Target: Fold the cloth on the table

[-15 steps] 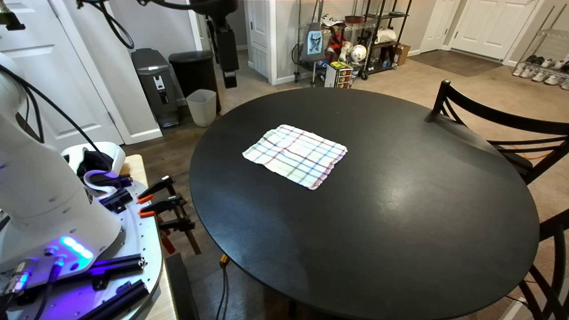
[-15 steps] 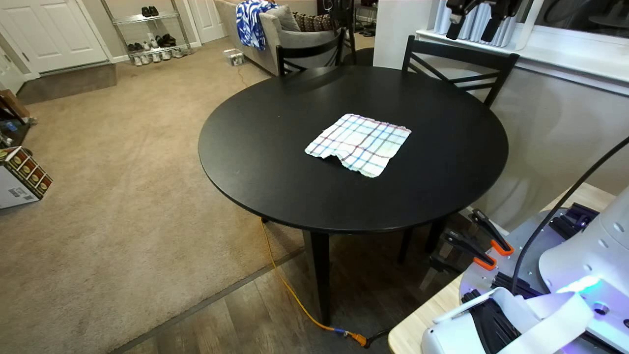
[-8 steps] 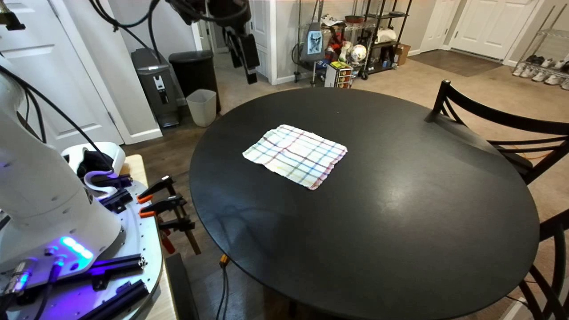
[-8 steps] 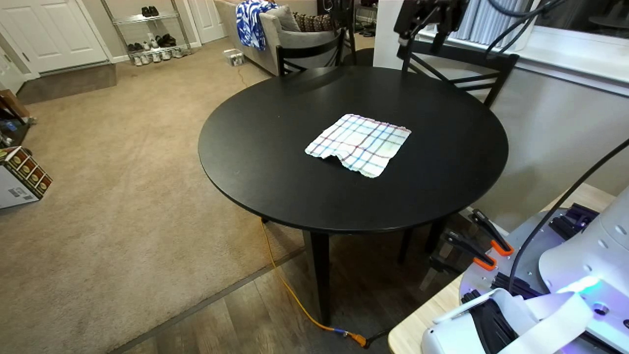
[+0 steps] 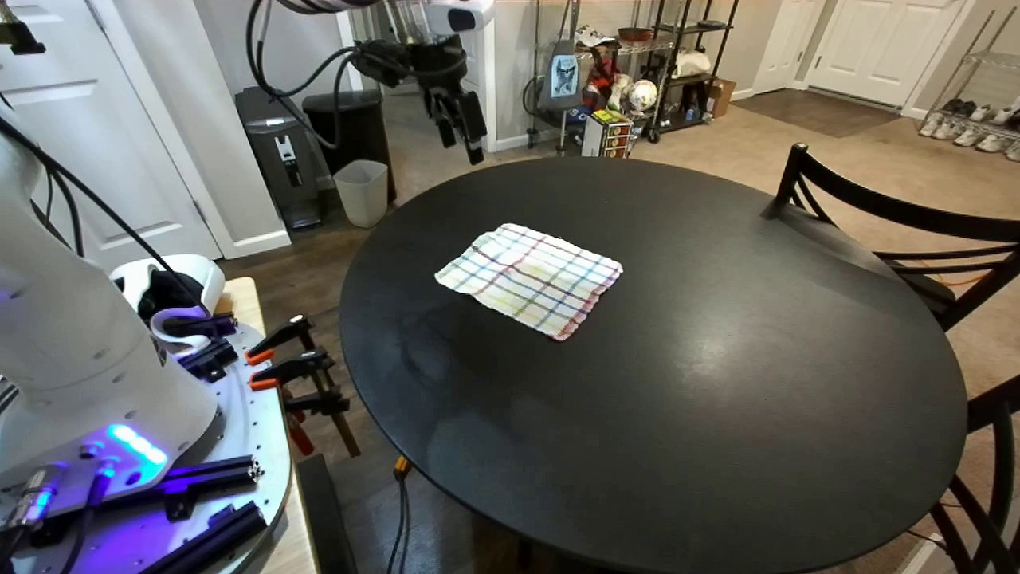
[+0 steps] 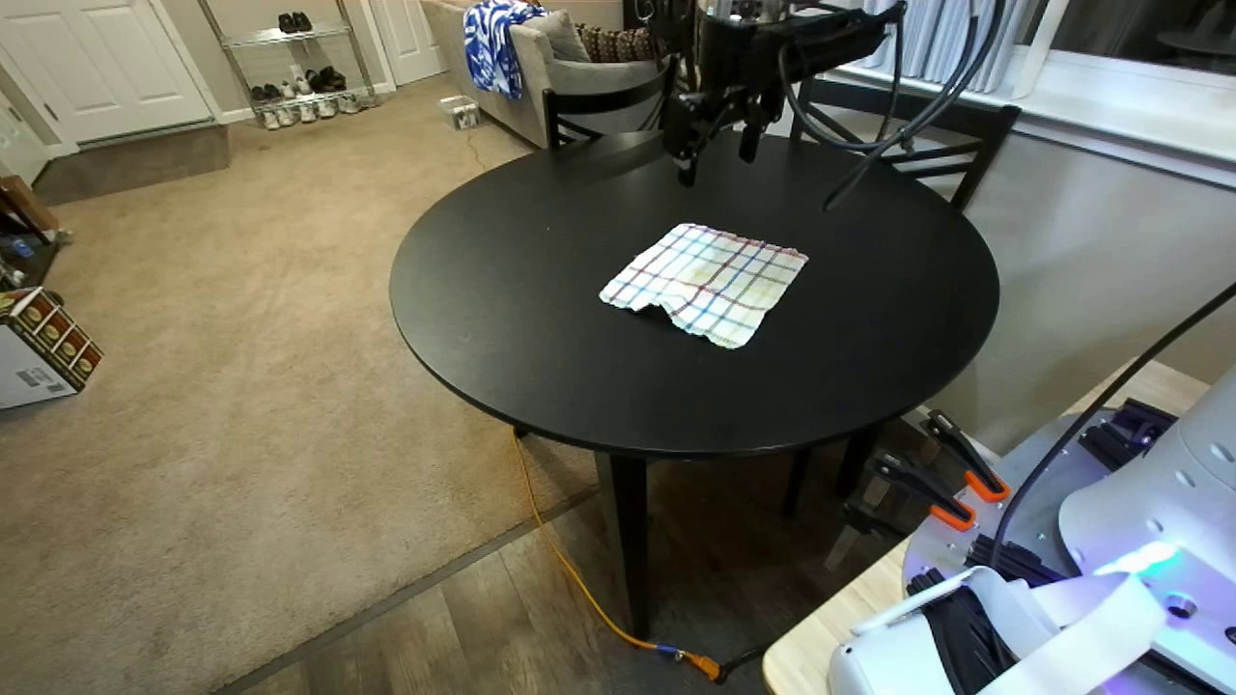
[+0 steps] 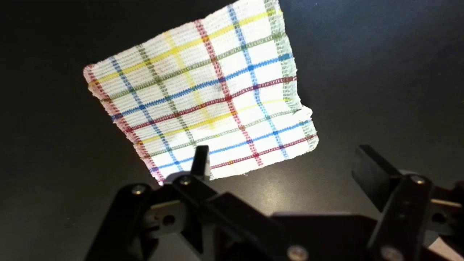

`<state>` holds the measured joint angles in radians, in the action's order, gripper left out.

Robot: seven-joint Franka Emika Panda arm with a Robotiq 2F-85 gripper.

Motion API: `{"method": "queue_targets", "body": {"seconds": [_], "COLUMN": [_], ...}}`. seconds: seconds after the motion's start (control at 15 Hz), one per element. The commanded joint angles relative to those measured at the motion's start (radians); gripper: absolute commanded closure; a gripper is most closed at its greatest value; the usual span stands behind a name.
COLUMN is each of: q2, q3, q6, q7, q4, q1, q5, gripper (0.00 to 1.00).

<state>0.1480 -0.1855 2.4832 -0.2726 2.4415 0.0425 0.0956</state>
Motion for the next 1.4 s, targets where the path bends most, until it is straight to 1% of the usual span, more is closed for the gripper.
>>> {"method": "queue_targets", "body": {"seconds": [0.0,0.07,0.13,0.2,0.27,0.4,1.33], "q2": [-0.147,-0.183,-0.214,-0.240,-0.177,-0.208,-0.202], "q3": [0.003,0.012,0.022,0.030,0.037,0.049,0.051], "q6": [0.034,0.032,0.020,-0.003,0.012,0.012,0.012], "q7": [-0.090,-0.104,-0.098,-0.057,-0.062,-0.061,-0.062], "q4": [-0.115,-0.153,-0.186,-0.216,-0.152,-0.176,-0.175], "q1": [0.002,0.008,0.016,0.027,0.032,0.042,0.048], "q5": [0.123,0.149,0.149,0.100,0.109,0.107,0.108], "gripper": [0.00,0.00,0.00,0.00,0.00,0.00,0.00]}}
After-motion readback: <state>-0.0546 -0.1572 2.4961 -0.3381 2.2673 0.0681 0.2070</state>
